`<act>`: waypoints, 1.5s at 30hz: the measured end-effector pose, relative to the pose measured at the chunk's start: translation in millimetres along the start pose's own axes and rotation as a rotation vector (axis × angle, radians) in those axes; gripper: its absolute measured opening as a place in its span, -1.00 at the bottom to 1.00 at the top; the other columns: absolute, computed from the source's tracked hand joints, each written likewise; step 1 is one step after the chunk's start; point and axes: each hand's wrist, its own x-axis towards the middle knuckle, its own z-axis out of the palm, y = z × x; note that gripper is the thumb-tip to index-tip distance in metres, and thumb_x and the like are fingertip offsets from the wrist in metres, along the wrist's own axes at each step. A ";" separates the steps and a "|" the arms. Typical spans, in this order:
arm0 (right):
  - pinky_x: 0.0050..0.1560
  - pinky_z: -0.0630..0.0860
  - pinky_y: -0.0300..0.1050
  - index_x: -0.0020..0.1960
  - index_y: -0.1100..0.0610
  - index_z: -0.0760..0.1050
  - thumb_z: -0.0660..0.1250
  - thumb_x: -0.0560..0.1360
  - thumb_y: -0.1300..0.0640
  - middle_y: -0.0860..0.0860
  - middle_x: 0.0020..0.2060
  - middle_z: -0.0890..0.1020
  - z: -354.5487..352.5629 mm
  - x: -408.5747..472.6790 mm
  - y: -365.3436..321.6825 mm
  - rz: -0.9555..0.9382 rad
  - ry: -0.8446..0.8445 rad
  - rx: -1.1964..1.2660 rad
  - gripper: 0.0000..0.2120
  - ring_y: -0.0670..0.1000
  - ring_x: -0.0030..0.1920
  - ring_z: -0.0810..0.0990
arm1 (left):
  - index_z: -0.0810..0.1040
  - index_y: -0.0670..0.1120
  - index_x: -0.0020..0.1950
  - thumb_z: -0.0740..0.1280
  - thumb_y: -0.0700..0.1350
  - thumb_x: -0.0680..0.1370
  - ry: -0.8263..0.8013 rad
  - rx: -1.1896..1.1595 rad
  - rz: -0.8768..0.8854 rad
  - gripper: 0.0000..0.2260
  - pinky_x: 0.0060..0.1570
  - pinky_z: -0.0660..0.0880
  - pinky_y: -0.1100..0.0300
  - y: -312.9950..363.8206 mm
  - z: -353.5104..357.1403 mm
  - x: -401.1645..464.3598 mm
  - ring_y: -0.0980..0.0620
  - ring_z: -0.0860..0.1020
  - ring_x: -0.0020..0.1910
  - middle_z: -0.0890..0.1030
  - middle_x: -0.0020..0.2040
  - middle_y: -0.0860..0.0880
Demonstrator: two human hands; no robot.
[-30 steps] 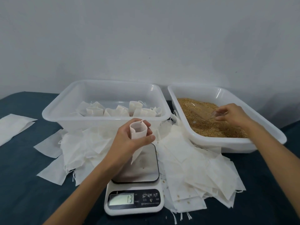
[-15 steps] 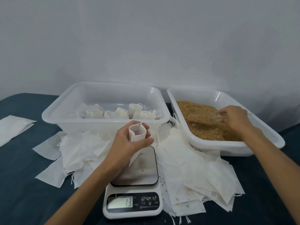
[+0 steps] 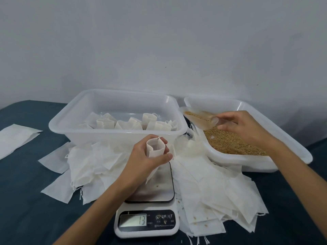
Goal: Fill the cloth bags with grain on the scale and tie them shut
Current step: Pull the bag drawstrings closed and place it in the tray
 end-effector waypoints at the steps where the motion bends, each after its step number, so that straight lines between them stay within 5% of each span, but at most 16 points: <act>1: 0.21 0.50 -0.18 0.18 -0.04 0.65 0.46 0.50 0.28 -0.17 0.10 0.70 3.5 -2.6 -12.6 -0.033 -0.033 0.025 -0.67 -0.19 0.18 0.63 | 0.61 -0.11 0.03 0.56 -0.15 0.39 0.002 0.005 -0.002 -0.74 -0.06 0.54 0.10 0.6 0.7 0.1 0.04 0.61 -0.12 0.68 -0.14 -0.03; 9: -0.02 0.51 -0.36 0.17 -0.11 0.65 0.52 0.45 0.19 -0.26 0.03 0.68 12.1 -17.6 -71.8 -0.202 -0.060 -0.242 -0.65 -0.30 0.12 0.57 | 0.62 -0.08 0.06 0.57 -0.01 0.35 0.046 0.086 -0.036 -0.65 0.21 0.55 -0.31 -1.4 1.5 -1.2 -0.08 0.67 -0.04 0.71 -0.08 -0.02; 18: 0.57 0.03 -0.02 0.20 -0.06 0.65 0.50 0.46 0.22 -0.16 0.00 0.65 2.5 -14.2 -90.3 -0.289 -0.053 -0.558 -0.65 -0.12 0.10 0.54 | 0.59 -0.18 0.09 0.57 -0.24 0.46 0.013 0.039 -0.057 -0.73 0.00 0.53 0.06 0.4 2.4 -2.5 0.03 0.61 -0.12 0.67 -0.09 -0.12; 22: 0.56 -0.02 -0.04 0.21 -0.04 0.64 0.50 0.46 0.26 -0.10 -0.01 0.65 2.4 -14.3 -95.6 -0.316 -0.053 -0.634 -0.62 0.02 0.13 0.55 | 0.58 -0.21 0.09 0.54 -0.30 0.50 -0.022 0.058 -0.063 -0.77 -0.05 0.55 0.09 1.7 1.2 -2.3 0.03 0.60 -0.14 0.67 -0.10 -0.11; 37: 0.55 -0.06 0.02 0.21 -0.04 0.65 0.50 0.43 0.24 -0.11 -0.05 0.61 3.9 -15.5 -103.8 -0.403 -0.075 -0.755 -0.61 0.06 0.10 0.54 | 0.60 -0.16 0.14 0.55 -0.13 0.38 -0.017 0.003 -0.074 -0.63 0.16 0.54 -0.12 2.6 2.1 -3.6 -0.18 0.64 0.03 0.69 -0.01 -0.16; 45: 0.54 -0.10 -0.04 0.22 -0.04 0.64 0.49 0.44 0.25 -0.11 -0.04 0.60 4.2 -16.5 -103.3 -0.411 -0.069 -0.740 -0.61 0.07 0.11 0.53 | 0.61 -0.09 0.08 0.55 -0.14 0.38 -0.032 -0.021 -0.083 -0.69 -0.01 0.51 0.09 3.6 2.4 -3.5 0.03 0.61 -0.10 0.69 -0.08 -0.05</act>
